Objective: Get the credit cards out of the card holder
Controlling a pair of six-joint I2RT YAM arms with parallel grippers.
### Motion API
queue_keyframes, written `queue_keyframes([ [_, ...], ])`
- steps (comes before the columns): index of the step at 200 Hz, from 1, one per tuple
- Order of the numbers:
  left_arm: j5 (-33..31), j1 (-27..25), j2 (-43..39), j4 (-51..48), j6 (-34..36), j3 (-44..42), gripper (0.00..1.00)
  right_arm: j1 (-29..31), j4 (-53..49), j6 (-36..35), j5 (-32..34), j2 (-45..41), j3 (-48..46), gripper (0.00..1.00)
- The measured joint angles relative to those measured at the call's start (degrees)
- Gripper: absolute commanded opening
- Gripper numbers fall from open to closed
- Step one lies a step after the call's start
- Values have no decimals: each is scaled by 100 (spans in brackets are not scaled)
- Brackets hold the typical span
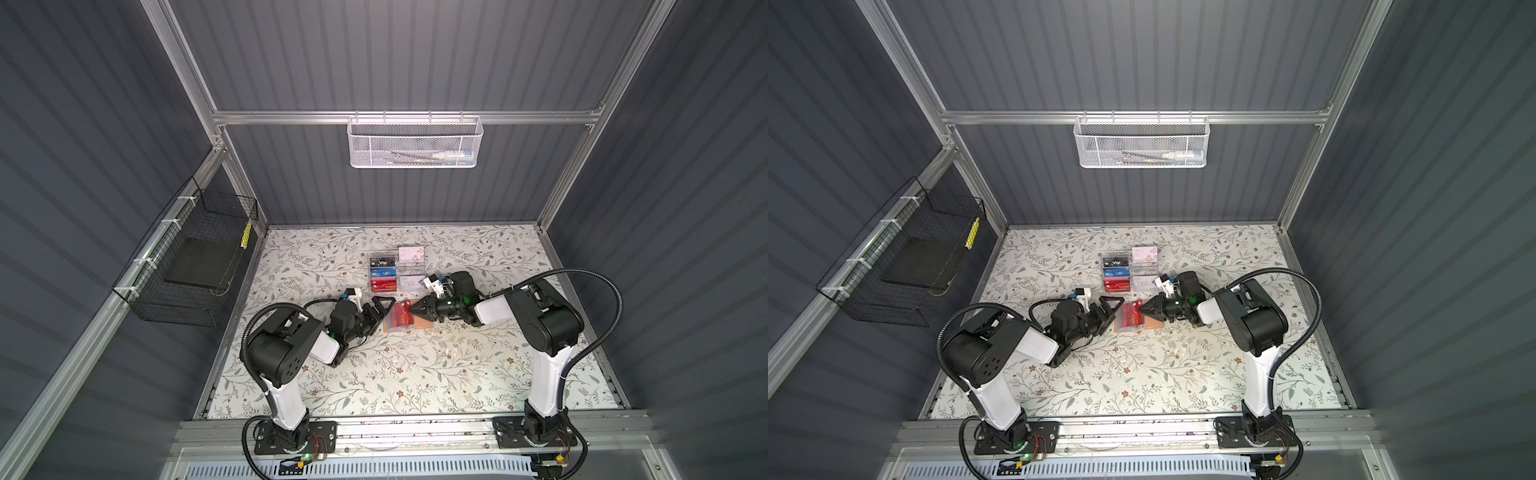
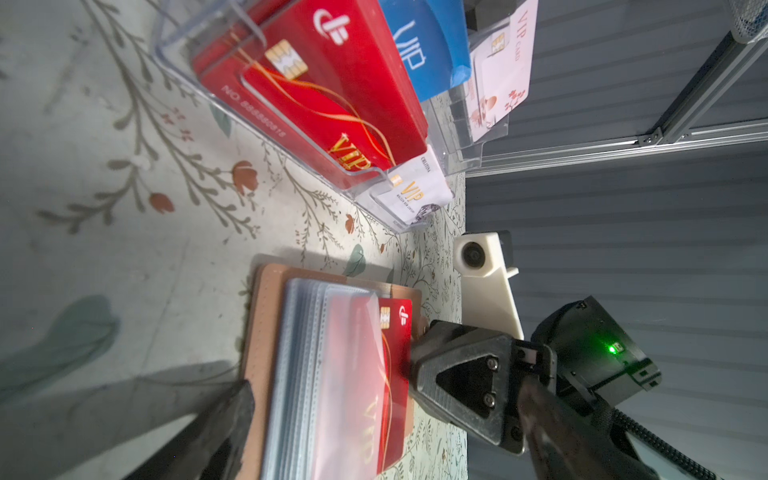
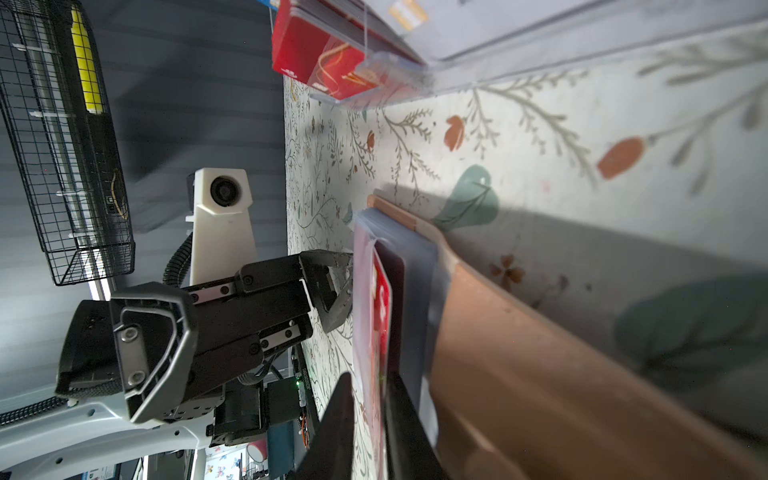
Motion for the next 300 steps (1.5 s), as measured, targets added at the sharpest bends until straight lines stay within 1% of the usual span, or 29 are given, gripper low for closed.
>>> queue_keyframes([
  [40, 0, 0, 7, 11, 0, 0, 100, 20, 125, 50, -13, 140, 28, 22],
  [74, 0, 0, 7, 13, 0, 0, 100, 46, 173, 96, -15, 201, 44, 14],
  [93, 0, 0, 7, 11, 0, 0, 100, 50, 173, 90, -17, 201, 61, 6],
  [119, 0, 0, 7, 11, 0, 0, 100, 50, 157, 74, -35, 201, 63, 0],
  [164, 0, 0, 7, 4, 0, 0, 100, 20, -94, -136, 0, 109, 66, 0],
  [212, 4, 0, 7, 9, 2, 0, 100, -33, -763, -608, 210, -339, 66, 0],
  [272, 39, 2, 2, -2, 46, 0, 100, -52, -1838, -1438, 739, -1019, 101, 0],
  [300, 44, 0, -192, -424, 166, 68, 100, -50, -2465, -1886, 1099, -1464, 146, 0],
])
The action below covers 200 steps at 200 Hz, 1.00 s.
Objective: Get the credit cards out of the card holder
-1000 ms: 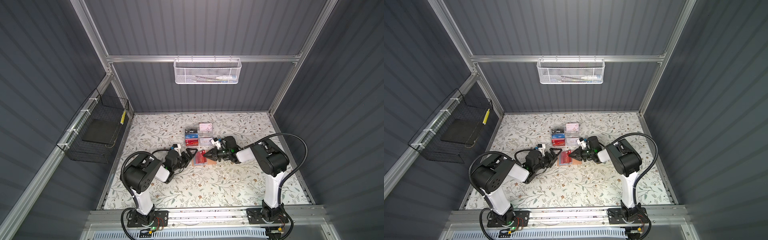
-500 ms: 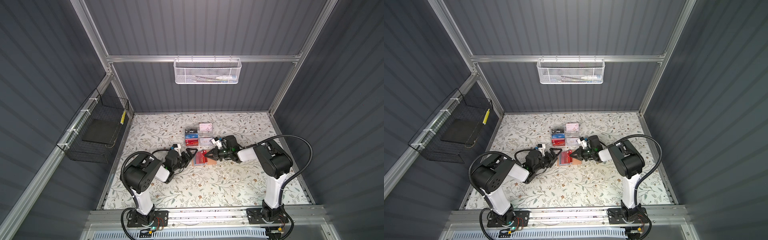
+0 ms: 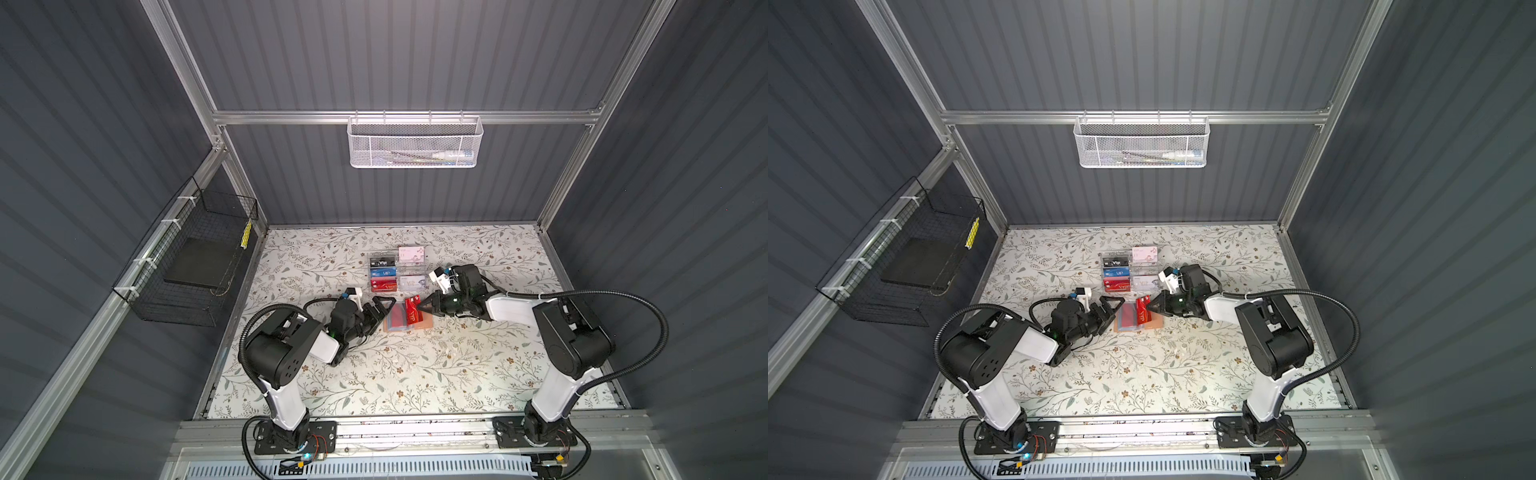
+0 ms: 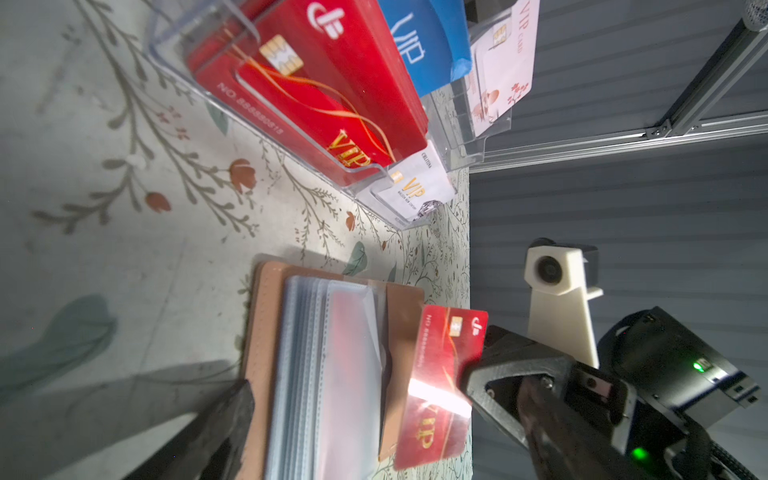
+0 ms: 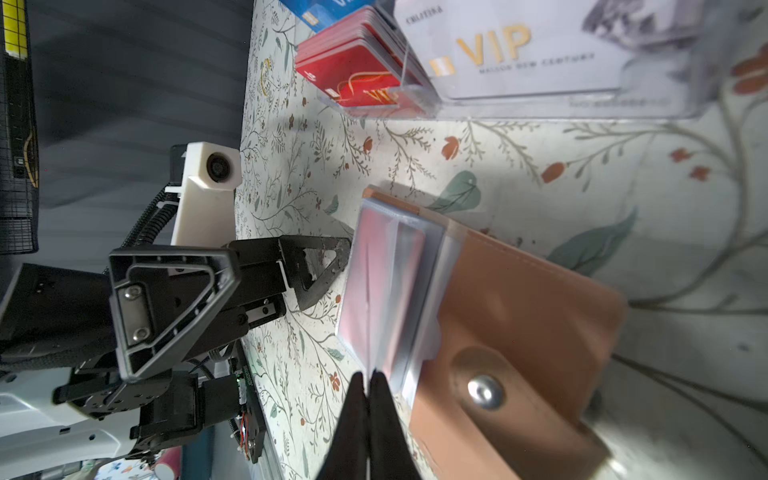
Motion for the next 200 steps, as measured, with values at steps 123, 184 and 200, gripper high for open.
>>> queue_keyframes([
  [123, -420, -4, -2286, -4323, 1558, 1202, 100, 20, -3473, -3029, 2328, -1110, 2411, 0],
  [184, -962, -46, -3112, -5685, 2649, 1563, 100, 269, -4105, -4955, 2885, -461, 3539, 0],
  [200, -1051, -98, -3123, -5829, 2868, 1567, 100, 354, -4229, -5543, 2955, -243, 3775, 0],
])
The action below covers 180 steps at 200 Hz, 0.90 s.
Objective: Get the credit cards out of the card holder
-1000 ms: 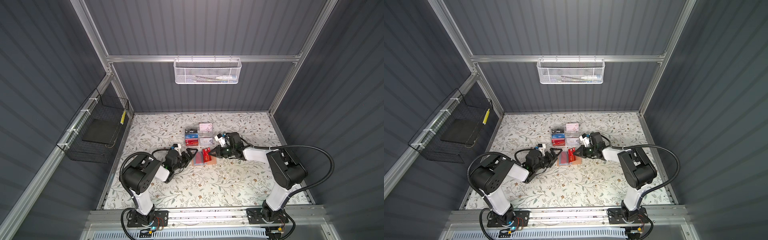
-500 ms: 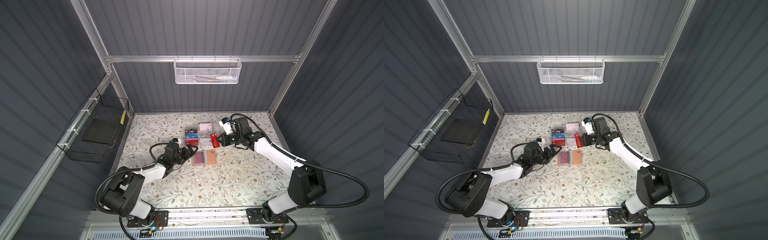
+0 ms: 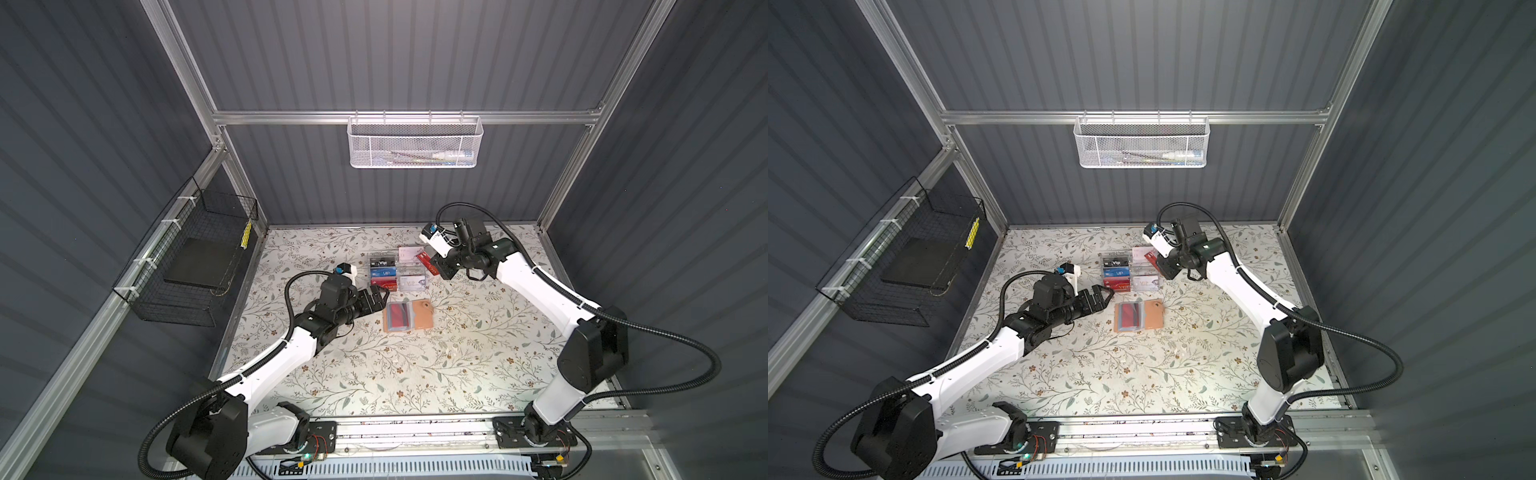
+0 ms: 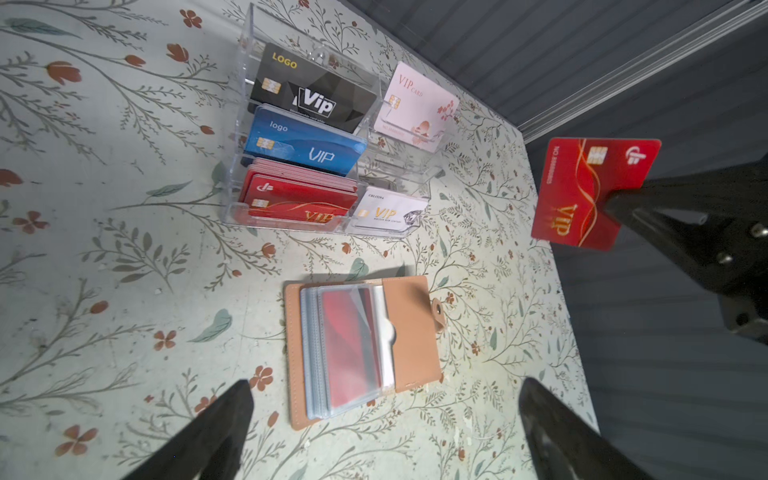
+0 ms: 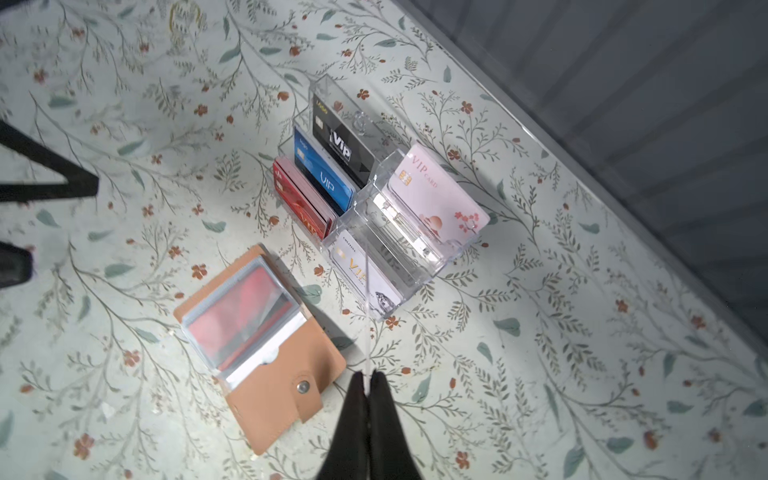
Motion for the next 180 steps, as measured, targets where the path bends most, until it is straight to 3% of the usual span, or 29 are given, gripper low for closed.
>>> queue_keyframes([
  [62, -210, -42, 358, -164, 514, 72, 100, 90, -605, -1985, 70, 1158, 1123, 0],
  [107, -317, -42, 472, -278, 614, 162, 100, -2, -1071, -2979, 13, 1996, 2168, 0],
  [180, -310, 11, 673, -282, 629, 192, 100, 50, -1419, -3471, -876, 2245, 2636, 0],
])
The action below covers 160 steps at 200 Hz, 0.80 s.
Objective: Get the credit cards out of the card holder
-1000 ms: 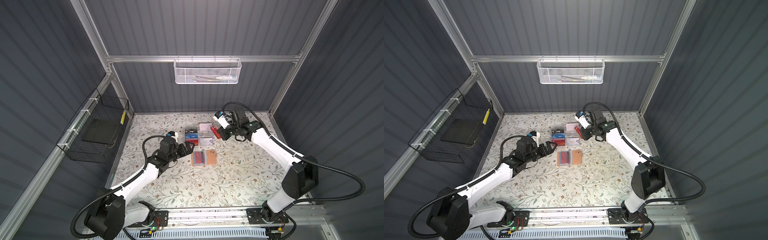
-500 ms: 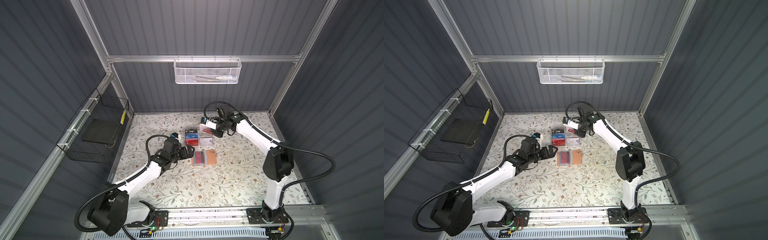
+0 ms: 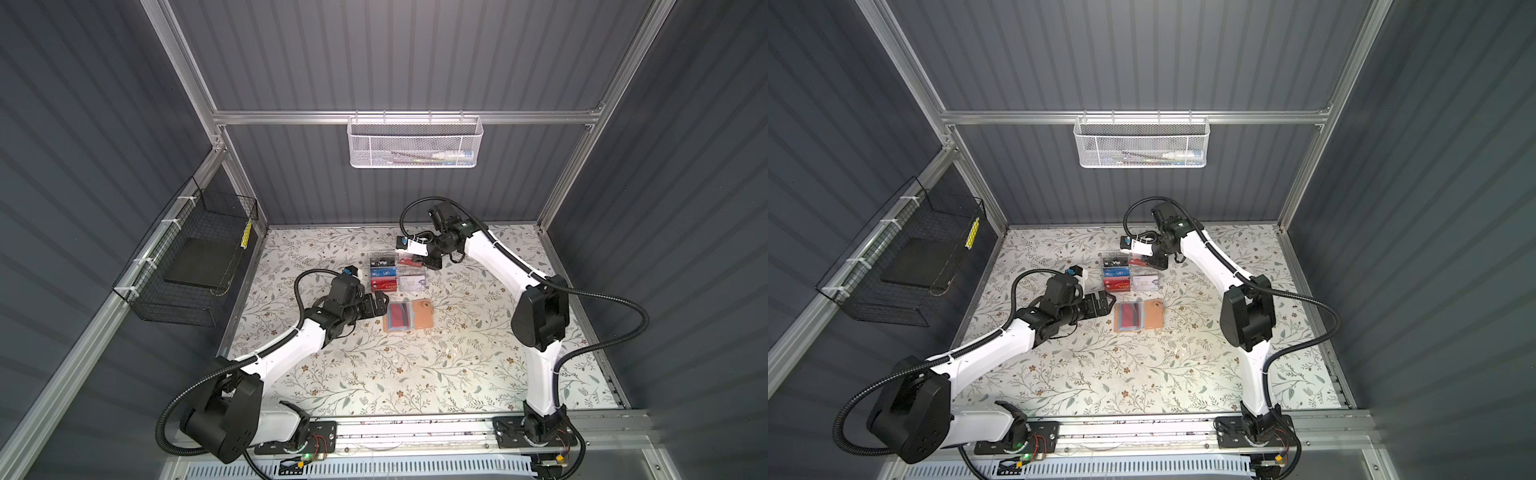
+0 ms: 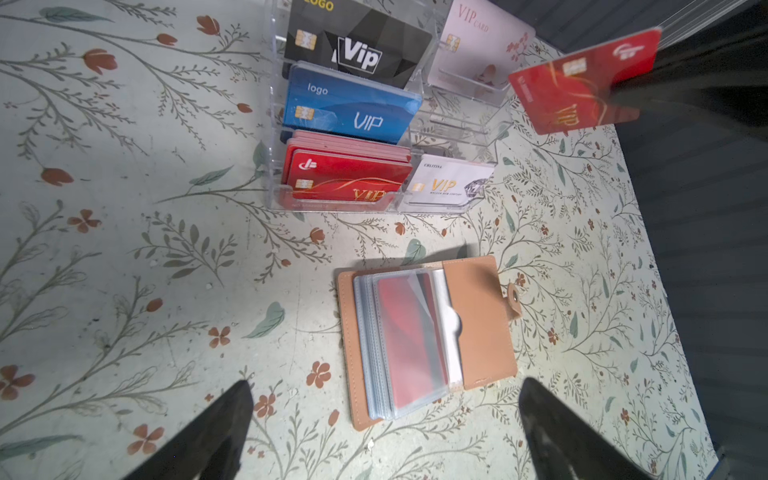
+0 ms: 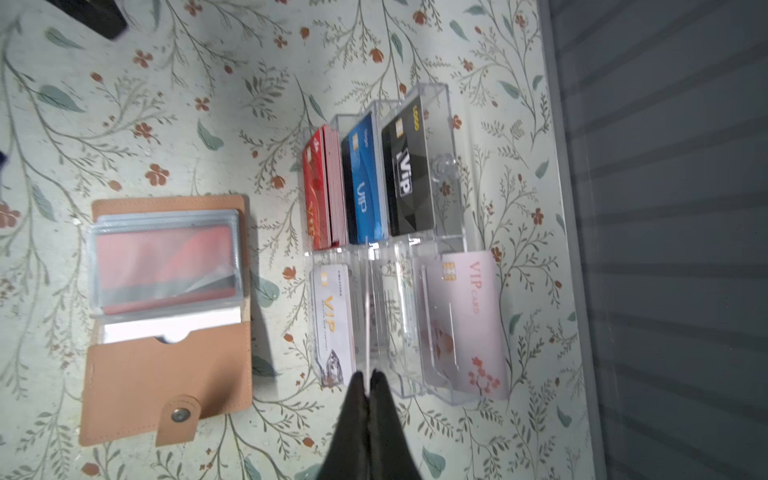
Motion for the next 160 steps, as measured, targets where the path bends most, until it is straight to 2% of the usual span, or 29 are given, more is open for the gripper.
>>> queue_keyframes([
  [52, 219, 264, 9, 170, -85, -177, 100, 289, -315, -11, -413, 671, 789, 0],
  [119, 647, 925, 7, 229, -216, -723, 100, 531, -470, 17, -752, 1213, 1058, 0],
  [160, 911, 1228, 7, 293, -236, -859, 100, 599, -459, 28, -719, 1443, 1305, 0],
])
